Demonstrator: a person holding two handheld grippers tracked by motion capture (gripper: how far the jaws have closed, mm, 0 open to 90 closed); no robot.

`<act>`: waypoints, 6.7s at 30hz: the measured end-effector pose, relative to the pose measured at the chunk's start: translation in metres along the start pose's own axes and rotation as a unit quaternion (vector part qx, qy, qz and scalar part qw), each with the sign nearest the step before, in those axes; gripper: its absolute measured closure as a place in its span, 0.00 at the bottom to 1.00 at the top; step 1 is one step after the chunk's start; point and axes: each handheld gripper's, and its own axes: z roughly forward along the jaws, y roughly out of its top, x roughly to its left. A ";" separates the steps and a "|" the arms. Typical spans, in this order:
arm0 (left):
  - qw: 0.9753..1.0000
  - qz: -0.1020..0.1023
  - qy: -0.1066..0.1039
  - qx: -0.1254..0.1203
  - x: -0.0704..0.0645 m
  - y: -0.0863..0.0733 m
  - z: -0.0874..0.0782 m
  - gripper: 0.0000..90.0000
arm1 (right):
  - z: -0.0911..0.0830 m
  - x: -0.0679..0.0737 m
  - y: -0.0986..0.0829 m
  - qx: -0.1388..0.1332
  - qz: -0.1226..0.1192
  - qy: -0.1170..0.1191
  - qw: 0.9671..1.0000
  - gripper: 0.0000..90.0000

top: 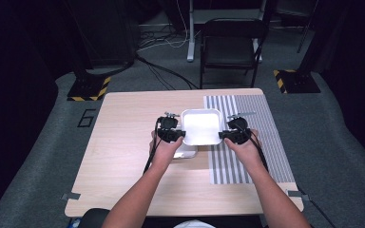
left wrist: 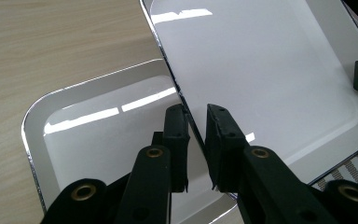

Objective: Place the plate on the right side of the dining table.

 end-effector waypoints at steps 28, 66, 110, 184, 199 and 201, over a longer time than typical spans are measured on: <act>0.999 0.012 -0.035 -0.006 -0.025 0.015 0.016 0.87 | -0.020 -0.028 -0.009 -0.014 0.033 -0.021 0.999 0.86; 0.998 0.030 -0.063 0.003 -0.054 0.024 0.034 0.87 | -0.045 -0.054 -0.020 -0.034 0.068 -0.039 0.996 0.87; 0.995 0.028 -0.091 0.001 -0.087 0.043 0.062 0.85 | -0.053 -0.093 0.004 -0.013 0.062 -0.110 0.992 0.94; 0.995 0.023 -0.088 0.039 -0.097 0.011 0.125 0.86 | -0.010 -0.120 -0.047 0.019 0.078 -0.138 0.987 0.93; 0.994 0.030 -0.091 0.048 -0.099 0.010 0.131 0.85 | -0.003 -0.125 -0.052 0.029 0.079 -0.148 0.985 0.91; 0.995 0.022 -0.089 0.044 -0.100 0.010 0.132 0.85 | -0.003 -0.125 -0.052 0.030 0.079 -0.149 0.985 0.91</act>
